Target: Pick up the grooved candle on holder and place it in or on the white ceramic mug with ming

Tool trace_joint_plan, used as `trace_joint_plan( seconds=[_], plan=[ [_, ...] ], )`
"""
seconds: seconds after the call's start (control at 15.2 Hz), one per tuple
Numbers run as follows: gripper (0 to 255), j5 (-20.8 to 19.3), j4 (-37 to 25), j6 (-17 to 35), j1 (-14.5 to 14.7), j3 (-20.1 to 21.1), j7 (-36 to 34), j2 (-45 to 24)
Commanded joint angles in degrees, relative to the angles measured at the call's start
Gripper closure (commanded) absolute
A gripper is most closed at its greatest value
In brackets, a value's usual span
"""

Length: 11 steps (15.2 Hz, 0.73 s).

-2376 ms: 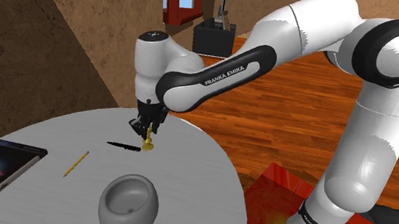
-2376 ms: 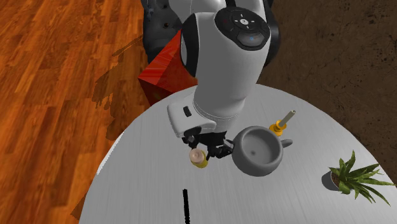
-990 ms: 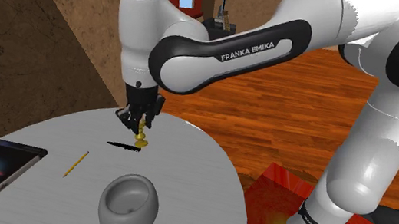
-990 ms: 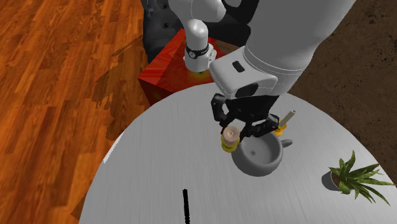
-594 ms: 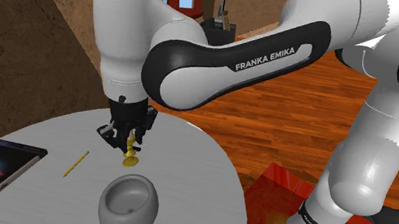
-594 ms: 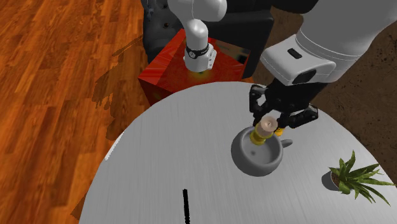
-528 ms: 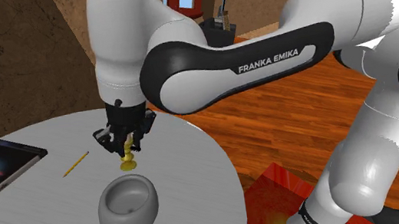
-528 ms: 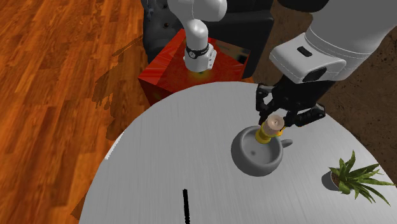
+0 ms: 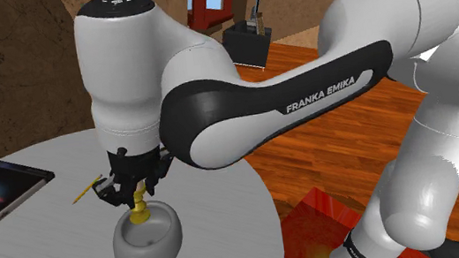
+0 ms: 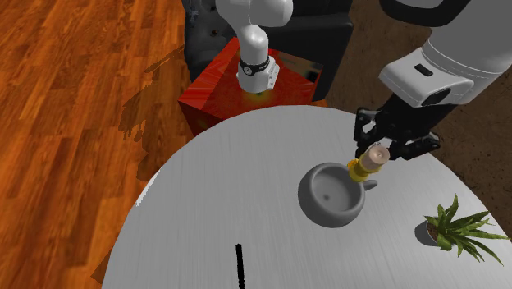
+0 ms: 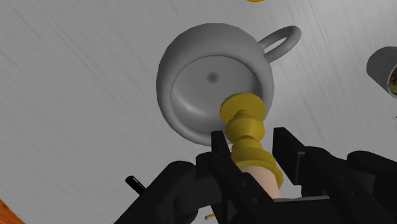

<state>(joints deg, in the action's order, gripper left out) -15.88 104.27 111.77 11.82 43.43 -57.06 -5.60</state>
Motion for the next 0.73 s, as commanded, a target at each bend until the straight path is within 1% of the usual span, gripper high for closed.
trace_joint_plan(
  seconds=[0.0, 0.66],
  plan=[
    [255, -0.4, 1.1, 1.3, 0.0, 0.0, -0.5, -0.4],
    [255, -3.2, 6.2, 7.8, 0.4, -0.5, -3.3, -2.8]
  ],
)
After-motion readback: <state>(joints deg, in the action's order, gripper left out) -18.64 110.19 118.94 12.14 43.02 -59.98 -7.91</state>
